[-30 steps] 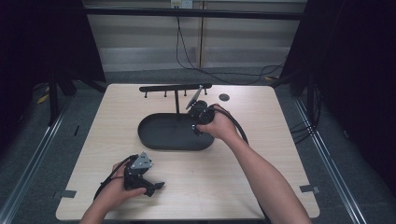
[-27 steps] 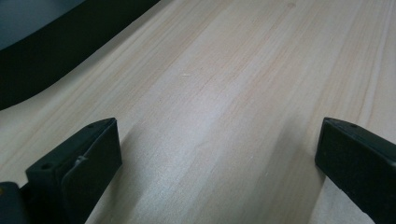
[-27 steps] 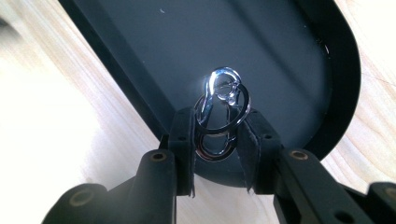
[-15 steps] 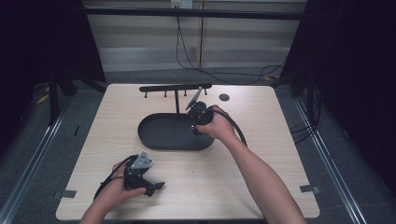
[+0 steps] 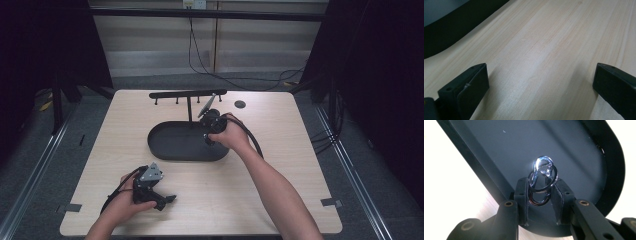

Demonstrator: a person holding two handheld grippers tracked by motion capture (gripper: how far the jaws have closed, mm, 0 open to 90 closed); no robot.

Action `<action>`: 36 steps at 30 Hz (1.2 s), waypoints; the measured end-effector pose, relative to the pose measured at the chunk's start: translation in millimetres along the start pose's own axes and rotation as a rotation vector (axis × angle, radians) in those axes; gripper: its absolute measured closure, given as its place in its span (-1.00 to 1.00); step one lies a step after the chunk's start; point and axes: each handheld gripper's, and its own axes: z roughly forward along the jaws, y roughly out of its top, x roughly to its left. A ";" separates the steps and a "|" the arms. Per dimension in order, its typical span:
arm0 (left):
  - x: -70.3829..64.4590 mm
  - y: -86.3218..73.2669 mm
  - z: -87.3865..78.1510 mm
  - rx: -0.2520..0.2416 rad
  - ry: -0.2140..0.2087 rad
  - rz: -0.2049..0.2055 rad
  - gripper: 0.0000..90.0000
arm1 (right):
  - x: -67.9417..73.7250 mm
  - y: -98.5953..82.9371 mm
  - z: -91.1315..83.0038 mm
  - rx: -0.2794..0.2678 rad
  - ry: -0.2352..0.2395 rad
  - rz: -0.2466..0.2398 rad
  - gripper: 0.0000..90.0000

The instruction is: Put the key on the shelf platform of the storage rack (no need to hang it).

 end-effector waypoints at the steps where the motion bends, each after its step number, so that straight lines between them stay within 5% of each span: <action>1: 0.0 0.0 0.0 0.001 0.000 0.001 -1.00 | 0.1 0.1 0.5 0.002 -0.001 0.001 0.52; 36: -0.1 -0.1 0.0 0.001 0.002 0.000 -1.00 | -4.0 -2.1 33.2 -0.019 -0.026 0.024 0.51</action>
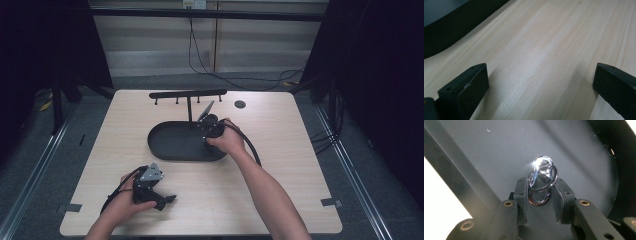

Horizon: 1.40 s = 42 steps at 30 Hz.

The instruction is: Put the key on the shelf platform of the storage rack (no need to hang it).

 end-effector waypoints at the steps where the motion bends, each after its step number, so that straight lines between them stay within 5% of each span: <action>1: 0.0 0.0 0.2 -0.002 0.001 0.001 -1.00 | -0.2 -0.1 0.3 0.001 0.003 0.000 0.51; 33: 0.0 -0.1 0.0 -0.001 -0.002 0.003 -1.00 | -5.0 -2.6 2.5 -0.023 -0.006 0.028 0.53; 42: -0.2 0.0 0.0 -0.001 -0.003 0.003 -1.00 | -5.9 -4.3 -2.3 -0.043 -0.013 0.030 0.35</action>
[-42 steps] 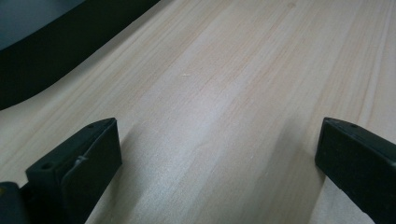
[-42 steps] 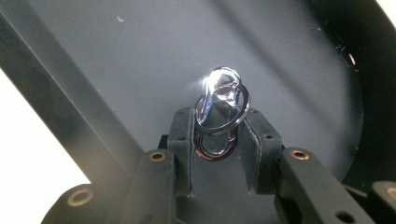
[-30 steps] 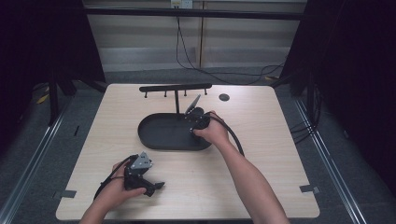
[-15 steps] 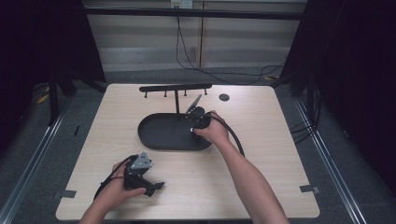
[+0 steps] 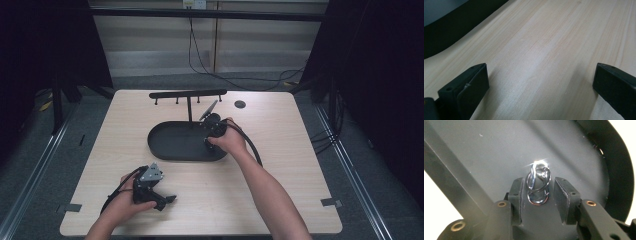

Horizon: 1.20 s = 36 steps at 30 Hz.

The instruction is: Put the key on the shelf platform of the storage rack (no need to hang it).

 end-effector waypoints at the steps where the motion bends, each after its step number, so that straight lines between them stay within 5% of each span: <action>1: 0.0 0.0 0.0 0.000 0.000 0.000 -1.00 | 0.0 0.0 0.0 0.000 0.000 0.000 0.35; 16: 0.0 0.0 0.2 -0.003 0.000 0.001 -1.00 | 4.0 -5.3 -15.2 0.006 0.031 -0.005 -0.03; 36: -0.1 0.0 0.2 -0.004 -0.003 0.001 -1.00 | 12.5 -25.3 -46.9 -0.020 0.052 -0.056 -0.20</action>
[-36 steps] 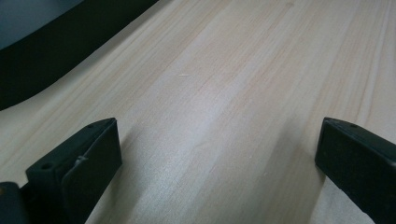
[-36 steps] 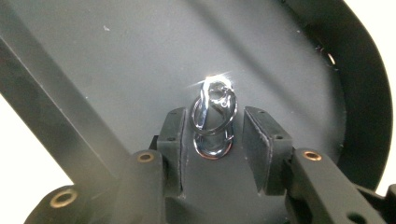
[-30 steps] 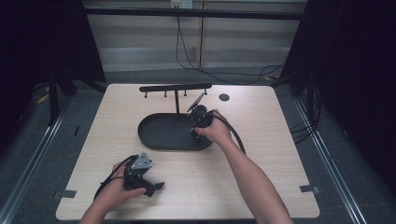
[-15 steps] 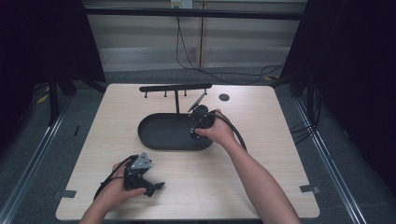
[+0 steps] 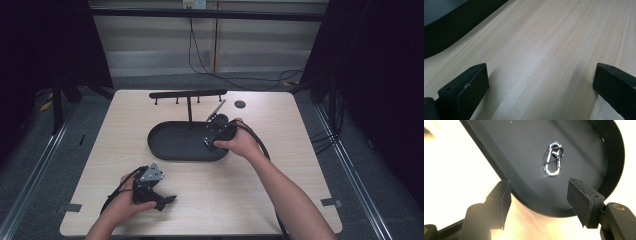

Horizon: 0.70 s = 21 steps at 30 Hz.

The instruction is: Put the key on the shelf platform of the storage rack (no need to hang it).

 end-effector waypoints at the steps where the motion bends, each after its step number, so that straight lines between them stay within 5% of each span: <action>1: 0.0 0.0 0.0 0.000 0.000 0.000 -1.00 | 0.0 0.0 0.0 0.000 0.000 0.000 -0.20; 21: -0.3 -0.1 0.0 0.001 -0.002 -0.004 -1.00 | 3.3 -20.5 -17.2 -0.030 0.039 -0.009 -0.31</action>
